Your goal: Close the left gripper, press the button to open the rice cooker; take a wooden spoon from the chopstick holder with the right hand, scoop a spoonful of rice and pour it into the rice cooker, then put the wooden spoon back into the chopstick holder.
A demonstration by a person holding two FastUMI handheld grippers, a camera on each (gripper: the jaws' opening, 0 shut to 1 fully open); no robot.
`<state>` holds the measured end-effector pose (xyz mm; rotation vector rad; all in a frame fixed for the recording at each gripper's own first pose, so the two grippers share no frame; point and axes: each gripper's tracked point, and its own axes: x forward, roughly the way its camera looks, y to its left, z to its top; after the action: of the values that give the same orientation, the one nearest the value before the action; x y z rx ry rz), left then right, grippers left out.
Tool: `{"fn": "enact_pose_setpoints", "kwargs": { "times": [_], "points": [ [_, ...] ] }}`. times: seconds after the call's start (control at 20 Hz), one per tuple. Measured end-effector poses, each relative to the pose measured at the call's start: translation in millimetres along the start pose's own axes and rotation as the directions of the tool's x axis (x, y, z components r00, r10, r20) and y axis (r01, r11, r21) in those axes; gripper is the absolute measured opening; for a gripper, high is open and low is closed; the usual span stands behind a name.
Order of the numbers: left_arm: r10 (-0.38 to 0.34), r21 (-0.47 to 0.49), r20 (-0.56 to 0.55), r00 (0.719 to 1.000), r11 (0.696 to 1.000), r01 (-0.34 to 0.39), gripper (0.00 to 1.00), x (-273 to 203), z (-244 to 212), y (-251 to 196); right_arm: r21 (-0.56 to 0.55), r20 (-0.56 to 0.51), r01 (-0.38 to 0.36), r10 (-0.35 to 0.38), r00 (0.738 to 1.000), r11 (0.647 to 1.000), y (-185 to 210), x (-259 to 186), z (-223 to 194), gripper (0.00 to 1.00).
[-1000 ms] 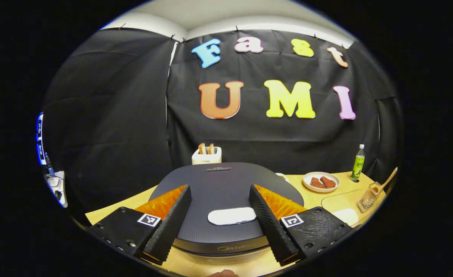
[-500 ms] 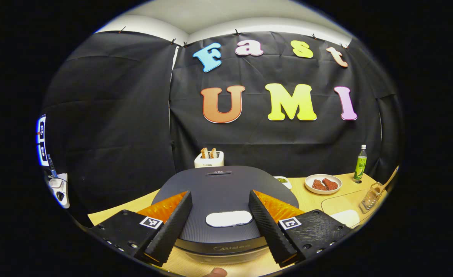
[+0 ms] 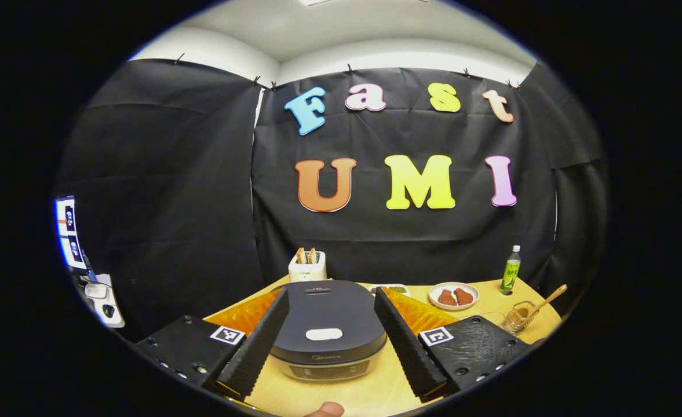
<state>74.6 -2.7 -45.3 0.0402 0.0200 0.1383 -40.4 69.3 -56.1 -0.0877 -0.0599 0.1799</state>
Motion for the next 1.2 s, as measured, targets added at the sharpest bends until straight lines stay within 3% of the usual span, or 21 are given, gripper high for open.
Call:
{"fn": "enact_pose_setpoints", "kwargs": {
  "times": [0.3, 0.65, 0.9, 1.2],
  "points": [
    [-0.119, -0.022, 0.033, 0.992, 0.993, 0.120, 0.94, -70, 18, -28, 0.014, -0.015, 0.020, -0.020, 1.000, 1.000, 9, 6, 17, 0.99],
    [-0.171, -0.006, 0.086, 0.982, 0.985, 0.172, 0.94, -128, 23, -34, 0.032, -0.023, 0.018, -0.018, 1.000, 0.999, 21, 2, 17, 1.00],
    [-0.176, 0.030, 0.127, 0.976, 0.984, 0.173, 0.94, -140, 31, -30, 0.026, -0.022, 0.024, -0.023, 0.999, 0.999, 21, 0, 18, 1.00],
    [-0.172, 0.009, 0.104, 0.980, 0.985, 0.172, 0.94, -135, 22, -28, 0.025, -0.023, 0.027, -0.027, 0.999, 0.999, 19, 1, 15, 0.99]
  ]
}}
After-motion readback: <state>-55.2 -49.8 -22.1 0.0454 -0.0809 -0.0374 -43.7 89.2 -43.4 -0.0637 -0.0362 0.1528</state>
